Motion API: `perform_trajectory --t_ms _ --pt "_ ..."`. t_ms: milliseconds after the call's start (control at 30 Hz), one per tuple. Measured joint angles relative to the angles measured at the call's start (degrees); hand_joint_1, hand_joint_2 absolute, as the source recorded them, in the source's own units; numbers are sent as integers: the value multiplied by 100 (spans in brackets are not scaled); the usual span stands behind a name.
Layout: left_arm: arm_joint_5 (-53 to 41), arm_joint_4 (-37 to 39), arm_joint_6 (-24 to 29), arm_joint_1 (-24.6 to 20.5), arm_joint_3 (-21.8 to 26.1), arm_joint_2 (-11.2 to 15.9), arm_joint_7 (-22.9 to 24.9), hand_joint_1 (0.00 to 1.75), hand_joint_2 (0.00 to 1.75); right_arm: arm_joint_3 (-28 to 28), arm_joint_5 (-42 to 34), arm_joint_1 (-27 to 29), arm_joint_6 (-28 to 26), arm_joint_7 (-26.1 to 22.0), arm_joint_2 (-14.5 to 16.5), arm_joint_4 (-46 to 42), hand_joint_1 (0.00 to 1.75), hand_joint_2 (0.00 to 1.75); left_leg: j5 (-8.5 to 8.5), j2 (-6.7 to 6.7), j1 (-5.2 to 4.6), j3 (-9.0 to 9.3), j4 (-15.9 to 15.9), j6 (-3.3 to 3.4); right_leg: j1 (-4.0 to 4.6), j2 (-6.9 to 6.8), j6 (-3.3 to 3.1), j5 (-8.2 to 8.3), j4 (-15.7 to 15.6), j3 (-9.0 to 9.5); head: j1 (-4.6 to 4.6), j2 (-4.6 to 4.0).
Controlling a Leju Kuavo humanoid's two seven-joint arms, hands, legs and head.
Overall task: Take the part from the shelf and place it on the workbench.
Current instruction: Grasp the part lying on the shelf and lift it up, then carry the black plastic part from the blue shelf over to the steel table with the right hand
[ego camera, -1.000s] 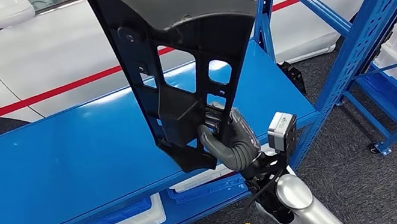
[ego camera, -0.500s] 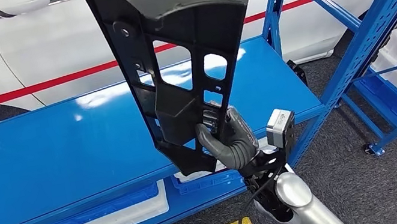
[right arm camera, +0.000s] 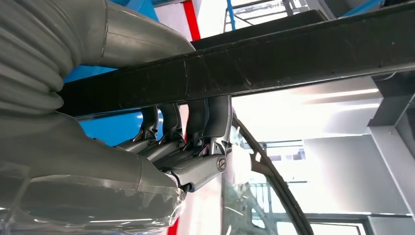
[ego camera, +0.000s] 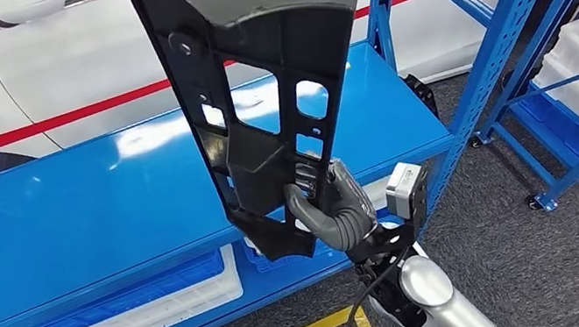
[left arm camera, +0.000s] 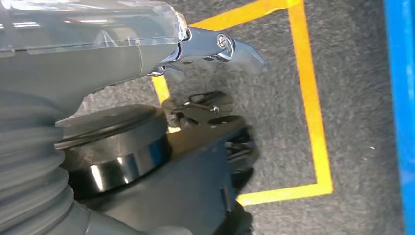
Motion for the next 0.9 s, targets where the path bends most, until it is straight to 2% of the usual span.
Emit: perform_trajectory --t_ms 33,67,100,167,200,233,267,367,400,467,500,533,567,600,633,700,733,767,800,867,900 --pt "-4 0 1 9 1 5 2 0 175 1 -5 33 -5 -2 2 1 175 175 -139 1 31 -71 304 -37 -2 -5 8 28 20 -56 -1 -1" --pt "-7 0 1 18 1 9 3 0 175 1 -13 69 -9 -5 2 1 175 175 -169 3 60 -55 431 -69 -8 -10 22 50 46 -111 0 -1" --pt "-7 0 1 26 1 13 3 0 175 1 -20 102 -11 -10 2 2 175 175 -99 6 87 69 339 -96 -17 -12 39 67 81 -167 0 -1" --pt "-7 0 1 31 1 25 4 0 175 1 -38 143 -11 -27 3 1 175 175 141 10 132 564 -389 -138 -42 -12 77 89 173 -275 0 -1" --pt "-8 0 1 29 1 30 4 0 175 1 -48 153 -10 -42 5 1 175 175 223 1 128 781 -734 -131 -49 -8 105 102 211 -322 0 -1" --pt "-10 0 0 28 0 33 4 0 175 2 -57 162 -8 -58 7 0 175 175 268 -7 117 910 -963 -107 -52 -5 142 121 239 -356 4 -1" --pt "-14 0 0 29 -1 34 4 0 175 5 -64 174 -4 -74 9 -1 175 175 267 -17 99 945 -1058 -69 -52 -1 188 148 251 -379 8 -1" --pt "-33 0 1 40 -2 39 1 0 175 16 -70 220 8 -94 10 -1 175 175 370 -13 82 868 -1102 91 -57 16 326 206 245 -422 21 -1" --pt "-45 0 1 40 -3 39 -3 0 175 16 -71 233 13 -96 10 -1 175 175 424 -4 89 838 -1132 153 -61 24 354 112 321 -467 25 -1" --pt "-72 0 1 39 -9 39 -18 0 175 16 -70 255 26 -101 10 -1 175 175 539 13 90 745 -1169 248 -66 43 385 -328 812 -666 32 -1" --pt "-84 0 1 40 -15 40 -25 0 175 16 -69 270 31 -103 10 -1 175 175 590 16 80 677 -1169 273 -60 48 396 -577 1178 -788 35 0" --pt "-94 0 3 43 -22 40 -33 0 175 16 -69 293 34 -104 10 -1 175 175 637 17 68 609 -1163 282 -57 52 403 -746 1511 -883 36 0" --pt "-104 0 7 47 -28 40 -38 0 175 16 -68 322 38 -104 10 -1 175 175 679 17 57 544 -1153 282 -56 53 404 -795 1706 -905 37 1" --pt "-117 0 11 51 -34 40 -42 0 175 17 -68 350 40 -105 10 -1 175 175 719 16 49 480 -1141 279 -54 53 396 -734 1705 -827 36 1" --pt "-128 0 16 54 -38 40 -44 0 175 17 -67 370 43 -107 10 -1 175 175 754 14 43 423 -1128 271 -52 53 380 -599 1495 -641 37 0" --pt "-144 0 18 56 -47 39 -48 0 175 17 -67 386 49 -114 10 -4 175 175 818 8 27 335 -1097 239 -31 52 322 -384 700 -76 37 -1" --pt "-148 0 18 59 -53 38 -49 0 175 17 -67 389 51 -120 11 -7 175 175 851 8 21 313 -1090 212 -13 51 291 -337 382 133 32 -1" --pt "-152 0 18 61 -57 37 -51 0 175 17 -67 392 53 -127 11 -10 175 175 883 8 18 301 -1085 178 7 53 261 -334 171 256 38 -1" --pt "-155 0 19 63 -60 36 -52 0 175 17 -67 397 54 -136 11 -11 175 175 918 11 17 293 -1092 142 27 55 234 -337 94 280 41 -1" --pt "-162 0 19 69 -63 38 -57 0 175 17 -67 411 58 -159 11 -11 175 175 957 6 20 272 -1093 66 14 48 165 -252 61 229 58 -1" --pt "-164 0 19 72 -64 39 -60 0 175 18 -66 419 60 -171 14 -12 175 175 875 4 22 229 -1029 33 -1 38 119 -195 44 192 51 0"
